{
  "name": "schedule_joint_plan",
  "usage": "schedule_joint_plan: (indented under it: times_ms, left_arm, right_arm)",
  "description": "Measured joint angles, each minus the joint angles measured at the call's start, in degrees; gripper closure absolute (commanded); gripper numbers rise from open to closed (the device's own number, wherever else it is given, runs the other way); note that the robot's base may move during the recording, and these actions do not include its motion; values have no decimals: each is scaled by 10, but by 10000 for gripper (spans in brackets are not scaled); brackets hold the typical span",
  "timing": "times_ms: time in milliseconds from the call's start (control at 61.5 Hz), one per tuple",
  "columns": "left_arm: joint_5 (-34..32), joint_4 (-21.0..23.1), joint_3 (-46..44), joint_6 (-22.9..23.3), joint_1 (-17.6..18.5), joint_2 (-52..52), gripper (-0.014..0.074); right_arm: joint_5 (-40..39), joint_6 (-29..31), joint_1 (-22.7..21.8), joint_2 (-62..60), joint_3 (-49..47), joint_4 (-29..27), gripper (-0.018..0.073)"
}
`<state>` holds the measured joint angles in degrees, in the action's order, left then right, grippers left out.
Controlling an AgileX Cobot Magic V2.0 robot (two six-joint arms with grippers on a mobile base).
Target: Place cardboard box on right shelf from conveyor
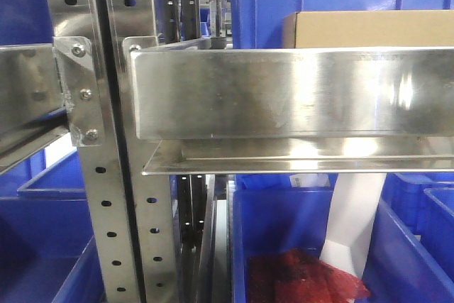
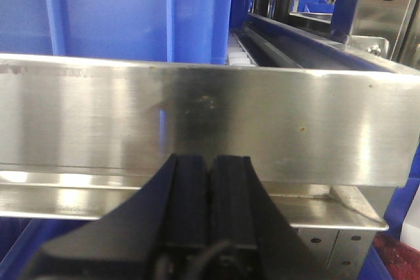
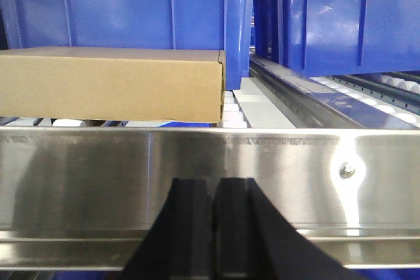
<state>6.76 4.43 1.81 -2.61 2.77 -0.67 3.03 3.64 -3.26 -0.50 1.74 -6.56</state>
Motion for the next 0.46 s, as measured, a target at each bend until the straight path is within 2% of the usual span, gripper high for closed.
schedule_joint_plan:
  times_ms: [456]
  left_arm:
    - [0, 0, 0, 0, 0, 0, 713]
  right_arm:
    - [0, 0, 0, 0, 0, 0, 492]
